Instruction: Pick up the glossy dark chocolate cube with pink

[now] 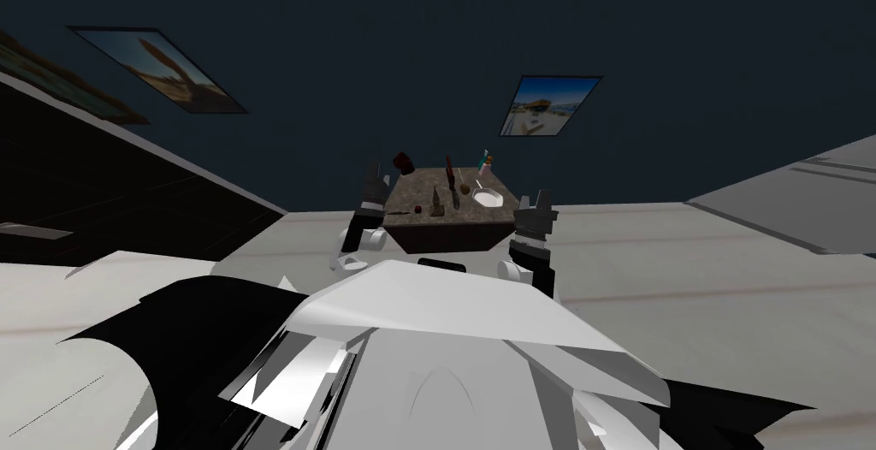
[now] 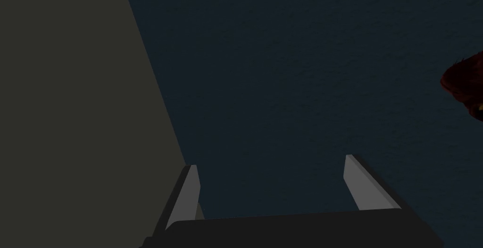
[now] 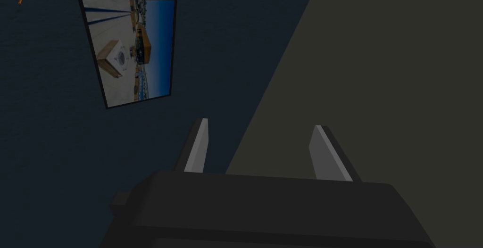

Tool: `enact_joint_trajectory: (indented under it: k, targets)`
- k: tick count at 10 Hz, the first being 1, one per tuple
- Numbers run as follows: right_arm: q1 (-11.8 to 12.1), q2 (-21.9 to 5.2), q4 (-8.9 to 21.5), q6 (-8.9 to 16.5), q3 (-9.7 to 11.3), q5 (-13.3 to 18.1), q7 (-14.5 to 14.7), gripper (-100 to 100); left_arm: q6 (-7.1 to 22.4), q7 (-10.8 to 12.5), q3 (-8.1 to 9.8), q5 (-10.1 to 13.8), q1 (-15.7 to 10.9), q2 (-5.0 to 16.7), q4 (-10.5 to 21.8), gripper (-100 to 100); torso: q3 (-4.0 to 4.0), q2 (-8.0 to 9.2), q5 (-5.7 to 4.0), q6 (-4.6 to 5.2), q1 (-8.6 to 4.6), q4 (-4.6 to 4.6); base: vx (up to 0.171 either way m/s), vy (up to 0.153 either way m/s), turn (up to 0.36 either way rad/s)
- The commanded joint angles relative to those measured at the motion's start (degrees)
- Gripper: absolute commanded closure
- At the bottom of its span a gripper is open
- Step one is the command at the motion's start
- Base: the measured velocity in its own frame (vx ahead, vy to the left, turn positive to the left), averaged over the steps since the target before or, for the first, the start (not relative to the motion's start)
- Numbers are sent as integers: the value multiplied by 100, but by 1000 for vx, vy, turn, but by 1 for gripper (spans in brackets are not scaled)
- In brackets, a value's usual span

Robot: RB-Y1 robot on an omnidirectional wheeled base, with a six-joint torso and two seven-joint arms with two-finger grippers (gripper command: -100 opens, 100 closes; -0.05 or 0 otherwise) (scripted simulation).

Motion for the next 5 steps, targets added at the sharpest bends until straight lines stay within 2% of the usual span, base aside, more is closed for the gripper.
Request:
enact_joint_trajectory:
  k: [1, 4, 5]
  targets:
    - [0, 0, 0, 0, 0, 0, 0, 0, 286, -43, 49, -28, -163, 121, 53, -100, 0, 0, 0, 0, 0, 0, -11, 60, -45]
    - [0, 0, 0, 0, 0, 0, 0, 0, 744, -79, 95, -51, -305, 220, 92, -100, 1, 2, 1, 1, 4, 0, -15, 50, -41]
    - [0, 0, 0, 0, 0, 0, 0, 0, 908, -115, 144, -72, -453, 313, 135, -100, 1, 2, 1, 0, 3, 0, -13, 64, -55]
